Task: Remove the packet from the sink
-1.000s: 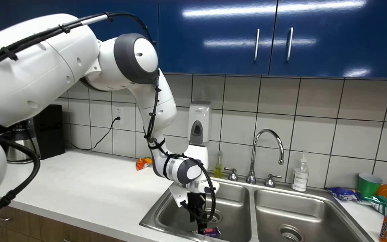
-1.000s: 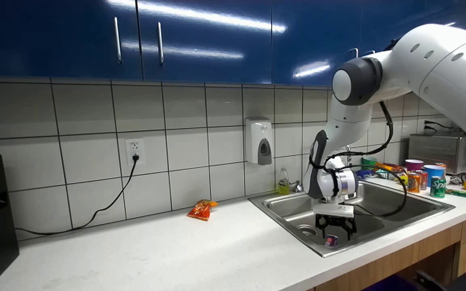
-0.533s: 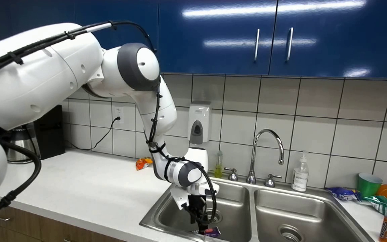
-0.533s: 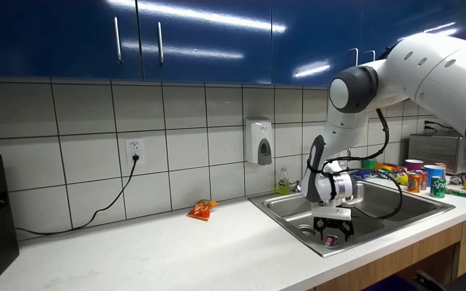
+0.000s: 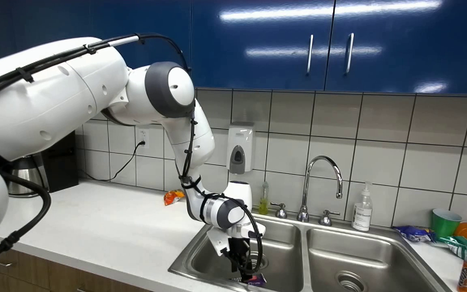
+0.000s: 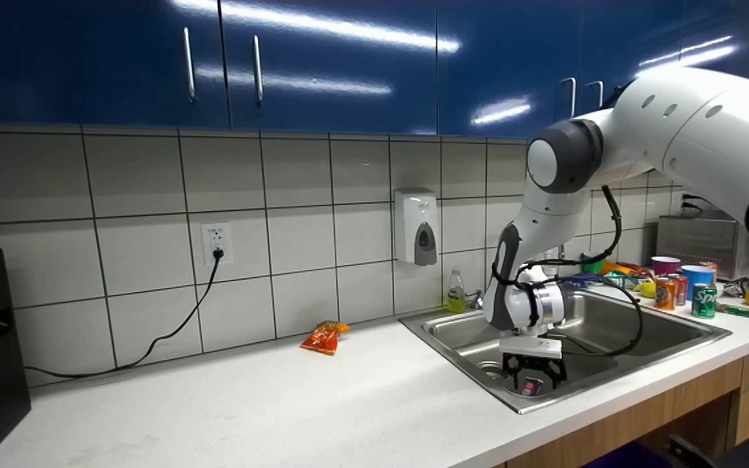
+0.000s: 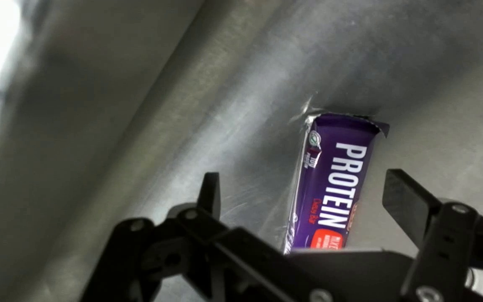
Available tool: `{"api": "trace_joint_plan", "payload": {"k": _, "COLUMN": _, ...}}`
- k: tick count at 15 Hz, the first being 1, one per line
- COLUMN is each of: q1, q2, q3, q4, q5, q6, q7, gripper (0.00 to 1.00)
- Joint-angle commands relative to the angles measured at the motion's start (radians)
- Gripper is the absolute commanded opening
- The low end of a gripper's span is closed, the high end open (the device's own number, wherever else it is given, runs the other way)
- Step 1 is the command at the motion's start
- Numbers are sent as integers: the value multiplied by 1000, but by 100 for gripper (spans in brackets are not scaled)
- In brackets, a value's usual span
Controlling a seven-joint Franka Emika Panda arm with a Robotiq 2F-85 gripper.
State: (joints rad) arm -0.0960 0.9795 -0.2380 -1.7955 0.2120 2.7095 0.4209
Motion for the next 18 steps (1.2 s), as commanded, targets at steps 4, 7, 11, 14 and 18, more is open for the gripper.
{"api": "trace_joint_plan", "payload": {"k": 4, "q1": -5, "q2": 44, "q3": 1, "q4": 68, "q5": 12, "q6": -14, "q7": 26, "gripper": 100}}
{"api": "trace_joint_plan", "payload": {"k": 7, "q1": -5, "q2": 60, "q3": 1, "q4": 86, "q5": 13, "q6": -17, "q7": 30, "gripper": 100}}
{"api": "trace_joint_plan", "payload": {"k": 11, "q1": -5, "q2": 79, "q3": 1, "q4": 113, "q5": 13, "q6": -20, "q7": 35, "gripper": 100}}
{"api": "trace_joint_plan", "payload": {"k": 14, "q1": -5, "q2": 90, "q3": 1, "q4": 134, "q5": 14, "q6": -21, "q7": 40, "gripper": 100}}
{"api": "trace_joint_plan", "payload": {"k": 18, "q1": -8, "q2": 98, "q3": 0, "q4": 154, "q5": 15, "q6": -29, "q7": 47, "gripper": 100}}
